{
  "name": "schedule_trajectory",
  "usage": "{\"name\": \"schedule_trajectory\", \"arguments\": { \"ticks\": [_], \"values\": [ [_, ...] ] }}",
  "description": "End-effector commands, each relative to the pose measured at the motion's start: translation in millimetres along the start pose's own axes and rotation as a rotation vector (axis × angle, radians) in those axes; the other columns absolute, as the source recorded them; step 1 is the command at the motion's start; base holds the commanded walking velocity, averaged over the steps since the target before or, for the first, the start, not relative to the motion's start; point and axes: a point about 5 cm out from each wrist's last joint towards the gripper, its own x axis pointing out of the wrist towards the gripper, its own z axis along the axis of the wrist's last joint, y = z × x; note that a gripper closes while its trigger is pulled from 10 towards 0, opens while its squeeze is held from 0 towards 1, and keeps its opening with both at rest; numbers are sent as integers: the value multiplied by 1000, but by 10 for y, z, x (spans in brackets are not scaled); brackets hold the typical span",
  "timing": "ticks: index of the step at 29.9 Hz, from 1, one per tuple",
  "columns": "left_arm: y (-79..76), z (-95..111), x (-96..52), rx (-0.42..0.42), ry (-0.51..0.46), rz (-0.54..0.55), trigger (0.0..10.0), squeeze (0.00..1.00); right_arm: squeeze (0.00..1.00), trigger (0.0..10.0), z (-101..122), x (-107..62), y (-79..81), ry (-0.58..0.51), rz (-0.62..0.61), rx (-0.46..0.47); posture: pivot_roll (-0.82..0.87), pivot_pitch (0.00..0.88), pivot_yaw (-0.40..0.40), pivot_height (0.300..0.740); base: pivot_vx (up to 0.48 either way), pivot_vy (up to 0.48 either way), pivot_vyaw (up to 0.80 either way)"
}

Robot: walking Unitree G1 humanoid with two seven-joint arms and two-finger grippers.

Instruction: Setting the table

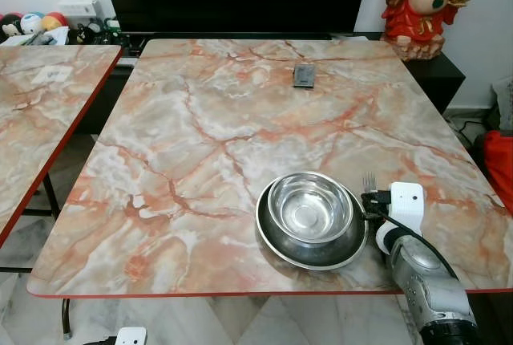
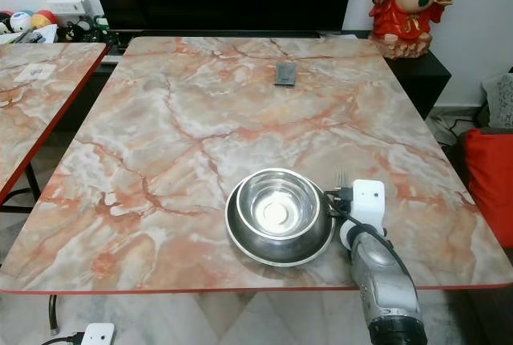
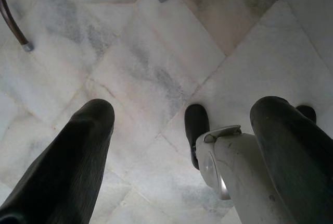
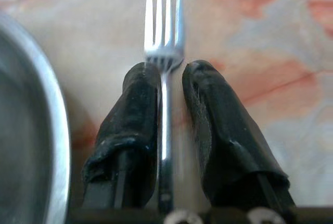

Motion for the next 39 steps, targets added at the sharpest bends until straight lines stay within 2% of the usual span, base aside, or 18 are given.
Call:
{"name": "schedule_trajectory", "arguments": {
  "ticks": [1,11,13,14,15,17,21,24,31,35,39],
  "values": [
    [9,-84,-18,11,39,1,10000,0,0,10000,95,14,-17,-52,-18,16,-21,124,2,740,0,0,0],
    [9,-83,-18,10,38,3,10000,0,0,10000,262,-19,-7,-181,-22,25,-21,125,2,740,0,0,0],
    [12,-81,-19,9,35,5,10000,0,0,10000,401,-77,16,-296,-23,22,-22,125,3,740,0,0,0],
    [12,-81,-19,9,35,5,10000,0,0,10000,401,-77,16,-296,-23,22,-22,125,3,740,0,0,0],
    [13,-80,-19,7,33,6,10000,0,0,10000,496,-134,15,-376,-33,33,-22,124,2,740,0,0,0],
    [14,-79,-19,5,31,8,10000,0,0,10000,581,-213,1,-457,-49,45,-22,124,2,740,0,0,0],
    [18,-79,-20,6,29,12,10000,0,0,10000,613,-348,-23,-530,-58,16,-26,119,3,740,0,0,0],
    [26,-76,-20,9,30,14,10000,0,0,10000,632,-420,-30,-562,-55,25,-31,116,6,740,0,0,0],
    [32,-76,-20,5,34,18,10000,0,0,10000,695,-407,12,-583,-57,47,-19,104,12,740,0,0,0],
    [37,-80,-19,-2,39,27,10000,0,0,10000,751,-414,95,-617,-24,21,-17,103,12,740,0,0,0],
    [38,-77,-17,-6,41,31,10000,0,0,10000,790,-429,204,-645,38,-30,-8,101,10,740,0,271,800]
  ]
}}
